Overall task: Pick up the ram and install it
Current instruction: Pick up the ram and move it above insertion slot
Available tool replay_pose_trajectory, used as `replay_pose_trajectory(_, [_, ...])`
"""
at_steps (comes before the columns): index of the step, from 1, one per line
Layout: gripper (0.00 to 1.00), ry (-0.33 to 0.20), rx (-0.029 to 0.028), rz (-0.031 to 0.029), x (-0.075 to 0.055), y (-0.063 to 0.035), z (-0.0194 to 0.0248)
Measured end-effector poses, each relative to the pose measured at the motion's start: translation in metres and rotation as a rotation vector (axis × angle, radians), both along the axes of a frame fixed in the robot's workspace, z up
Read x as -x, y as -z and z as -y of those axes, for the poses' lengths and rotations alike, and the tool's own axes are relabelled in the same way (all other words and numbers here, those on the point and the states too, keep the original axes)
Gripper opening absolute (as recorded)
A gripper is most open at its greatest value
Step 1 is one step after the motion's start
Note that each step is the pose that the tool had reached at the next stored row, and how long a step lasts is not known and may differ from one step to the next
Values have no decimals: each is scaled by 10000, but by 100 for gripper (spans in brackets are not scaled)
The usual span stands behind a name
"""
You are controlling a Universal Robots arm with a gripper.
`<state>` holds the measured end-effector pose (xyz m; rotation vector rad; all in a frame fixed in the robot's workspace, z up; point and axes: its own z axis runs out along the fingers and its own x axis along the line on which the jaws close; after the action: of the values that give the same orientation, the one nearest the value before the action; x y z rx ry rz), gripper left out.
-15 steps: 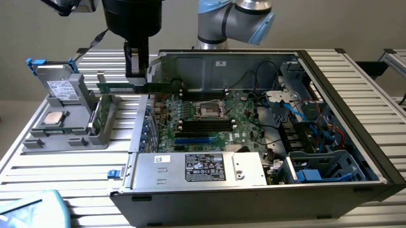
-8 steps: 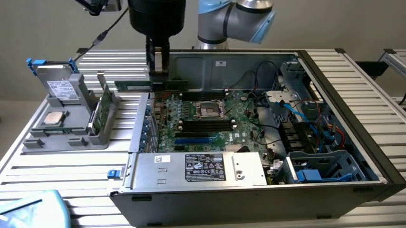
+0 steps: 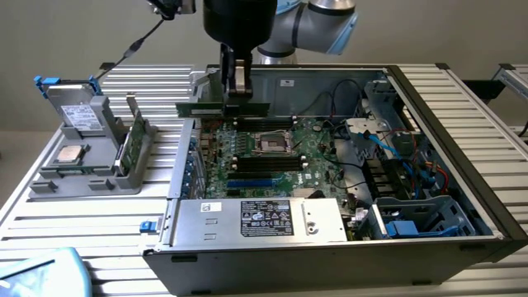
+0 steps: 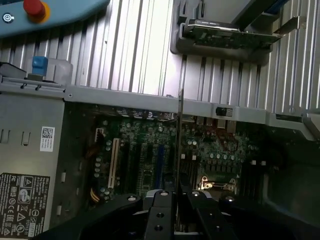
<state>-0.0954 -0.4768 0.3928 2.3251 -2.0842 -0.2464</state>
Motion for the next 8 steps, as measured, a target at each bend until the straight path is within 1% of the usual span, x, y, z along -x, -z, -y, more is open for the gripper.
replay_pose_trajectory(2, [14,-2,-38,1,-92,0,0])
replay_pose_trajectory(4, [14,-1,-57,0,-183,0,0])
replay_pose_trajectory(8, [14,-1,-61,0,-364,20,-1])
